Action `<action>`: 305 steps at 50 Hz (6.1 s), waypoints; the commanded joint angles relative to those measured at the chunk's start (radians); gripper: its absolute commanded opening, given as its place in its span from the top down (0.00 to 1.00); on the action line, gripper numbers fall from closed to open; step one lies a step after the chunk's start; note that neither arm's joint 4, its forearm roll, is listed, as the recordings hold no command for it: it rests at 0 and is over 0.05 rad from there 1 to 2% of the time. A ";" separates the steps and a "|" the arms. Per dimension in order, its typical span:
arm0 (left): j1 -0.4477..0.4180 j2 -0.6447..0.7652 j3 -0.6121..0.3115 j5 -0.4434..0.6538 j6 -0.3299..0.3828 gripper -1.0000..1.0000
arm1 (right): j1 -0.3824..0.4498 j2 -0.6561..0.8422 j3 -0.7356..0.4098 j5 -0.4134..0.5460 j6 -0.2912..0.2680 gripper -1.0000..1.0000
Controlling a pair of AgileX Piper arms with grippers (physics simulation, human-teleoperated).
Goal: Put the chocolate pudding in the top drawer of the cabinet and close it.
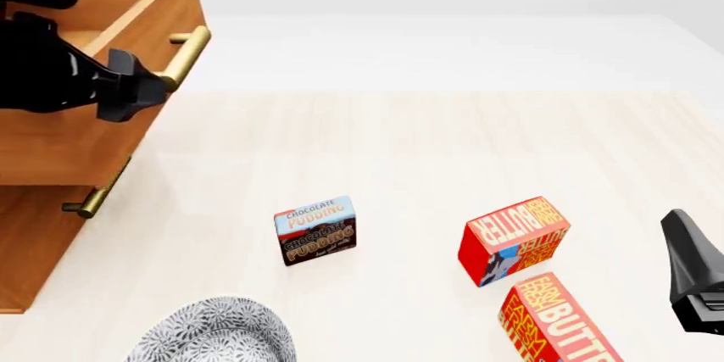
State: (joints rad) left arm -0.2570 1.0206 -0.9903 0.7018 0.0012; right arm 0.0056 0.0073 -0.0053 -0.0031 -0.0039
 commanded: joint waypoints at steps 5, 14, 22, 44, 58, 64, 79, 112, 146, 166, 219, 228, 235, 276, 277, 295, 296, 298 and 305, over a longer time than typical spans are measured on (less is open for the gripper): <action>-0.063 0.139 0.072 -0.067 0.059 0.00 | -0.001 -0.001 0.001 0.000 0.000 0.00; -0.092 0.152 0.082 -0.079 0.051 0.00 | -0.001 -0.001 0.001 0.001 0.000 0.00; -0.116 0.172 0.077 -0.089 0.045 0.00 | -0.001 -0.001 0.001 0.000 0.000 0.00; -0.189 0.207 0.035 -0.085 0.047 0.00 | -0.001 -0.001 0.001 0.000 0.000 0.00; -0.199 0.221 0.033 -0.092 0.066 0.00 | -0.001 -0.001 0.001 0.000 0.001 0.00; -0.179 0.187 0.006 -0.050 0.075 0.00 | -0.001 -0.001 0.001 0.000 0.000 0.00; -0.148 0.093 -0.130 0.073 0.104 0.00 | 0.000 -0.001 0.001 0.000 0.001 0.00; -0.146 -0.034 -0.287 0.190 0.214 0.00 | -0.001 -0.001 0.001 0.000 0.000 0.00; -0.369 0.036 -0.216 0.058 0.341 0.00 | 0.000 -0.002 0.001 0.000 -0.001 0.00; -0.440 0.069 -0.164 0.015 0.370 0.00 | 0.000 -0.001 0.001 0.000 -0.001 0.00; -0.468 0.262 0.054 -0.237 0.329 0.00 | 0.001 -0.001 0.001 0.000 -0.001 0.00; -0.441 0.280 0.078 -0.269 0.336 0.00 | 0.001 -0.001 0.001 0.000 -0.001 0.00; -0.407 0.290 0.105 -0.309 0.357 0.00 | 0.001 -0.001 0.001 0.000 -0.002 0.00; -0.393 0.490 0.093 -0.424 0.307 0.00 | 0.001 -0.002 0.001 0.000 -0.002 0.00; -0.401 0.501 0.089 -0.425 0.298 0.00 | 0.001 -0.001 0.001 0.000 -0.001 0.00; -0.434 0.557 0.098 -0.456 0.248 0.00 | 0.001 -0.002 0.001 0.000 -0.002 0.00; -0.438 0.563 0.097 -0.458 0.240 0.00 | 0.001 -0.002 0.001 0.000 -0.001 0.00; -0.440 0.569 0.097 -0.460 0.233 0.00 | 0.001 -0.002 0.001 0.000 -0.002 0.00; -0.439 0.581 0.104 -0.469 0.220 0.00 | 0.001 -0.002 0.001 0.000 -0.002 0.00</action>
State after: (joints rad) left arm -0.6921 1.5686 -0.9131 0.2681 0.2586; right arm 0.0073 0.0067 -0.0054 -0.0035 -0.0059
